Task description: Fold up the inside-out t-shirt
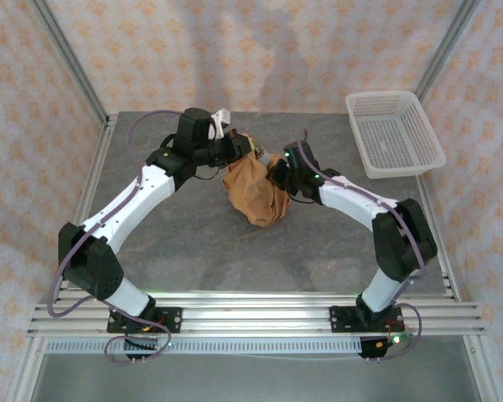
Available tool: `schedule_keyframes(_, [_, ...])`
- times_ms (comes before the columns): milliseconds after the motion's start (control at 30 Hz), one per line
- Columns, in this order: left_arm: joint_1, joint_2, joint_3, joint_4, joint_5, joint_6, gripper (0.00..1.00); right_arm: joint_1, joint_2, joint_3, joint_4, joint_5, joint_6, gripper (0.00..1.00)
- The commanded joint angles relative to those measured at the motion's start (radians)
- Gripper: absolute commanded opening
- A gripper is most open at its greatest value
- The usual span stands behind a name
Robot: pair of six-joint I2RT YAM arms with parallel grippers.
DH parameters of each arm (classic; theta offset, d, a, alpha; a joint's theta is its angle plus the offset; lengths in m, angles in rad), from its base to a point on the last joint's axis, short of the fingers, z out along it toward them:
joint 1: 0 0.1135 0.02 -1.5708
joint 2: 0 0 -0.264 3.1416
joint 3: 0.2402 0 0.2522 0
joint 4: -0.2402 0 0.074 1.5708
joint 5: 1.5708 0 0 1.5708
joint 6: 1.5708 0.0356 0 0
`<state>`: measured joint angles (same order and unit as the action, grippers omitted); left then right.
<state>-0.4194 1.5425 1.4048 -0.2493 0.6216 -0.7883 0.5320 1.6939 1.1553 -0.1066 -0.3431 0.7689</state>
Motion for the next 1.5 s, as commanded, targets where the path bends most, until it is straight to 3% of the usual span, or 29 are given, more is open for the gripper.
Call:
schedule_keyframes(0, [-0.012,0.004,0.021,0.020,0.020,-0.006,0.00,0.046,0.055,0.060,0.042,-0.040,-0.003,0.02])
schedule_keyframes(67, [-0.012,0.003,0.023,0.013,0.018,-0.005,0.00,0.054,0.075,0.067,0.061,-0.040,0.013,0.10])
schedule_keyframes(200, [-0.016,-0.002,0.023,0.019,0.018,-0.008,0.00,0.054,0.129,0.083,0.124,-0.029,0.078,0.57])
schedule_keyframes(233, [-0.018,-0.001,0.023,0.021,0.019,-0.009,0.00,0.054,0.148,0.092,0.139,-0.024,0.099,0.63])
schedule_keyframes(467, [-0.024,-0.026,0.010,0.023,0.032,-0.014,0.00,0.053,0.350,0.159,0.269,0.076,0.271,0.72])
schedule_keyframes(567, [-0.019,-0.063,0.006,-0.009,0.024,0.008,0.00,0.045,0.435,0.249,0.215,0.079,0.257,0.63])
schedule_keyframes(600, [-0.012,-0.078,0.008,-0.023,0.020,0.017,0.00,0.040,0.450,0.269,0.192,0.079,0.248,0.53])
schedule_keyframes(667, [0.001,-0.106,0.009,-0.056,0.004,0.040,0.00,0.028,0.450,0.287,0.146,0.068,0.212,0.21])
schedule_keyframes(733, [0.016,-0.127,0.009,-0.092,-0.020,0.072,0.00,0.016,0.398,0.276,0.106,0.057,0.165,0.02])
schedule_keyframes(867, [0.047,-0.128,-0.013,-0.111,-0.026,0.099,0.00,0.006,0.236,0.277,-0.043,-0.004,0.036,0.00])
schedule_keyframes(1000, [0.096,-0.080,-0.015,-0.133,-0.027,0.138,0.00,0.007,0.038,0.249,-0.185,-0.180,-0.063,0.00])
schedule_keyframes(1133, [0.151,-0.012,-0.023,-0.134,-0.024,0.165,0.00,-0.005,-0.163,0.190,-0.269,-0.264,-0.107,0.00])
schedule_keyframes(1267, [0.191,0.061,-0.058,-0.117,-0.003,0.178,0.00,-0.064,-0.320,0.144,-0.213,-0.362,-0.033,0.00])
schedule_keyframes(1467, [0.195,0.092,-0.185,-0.055,0.016,0.184,0.00,-0.180,-0.430,0.104,0.014,-0.507,0.119,0.00])
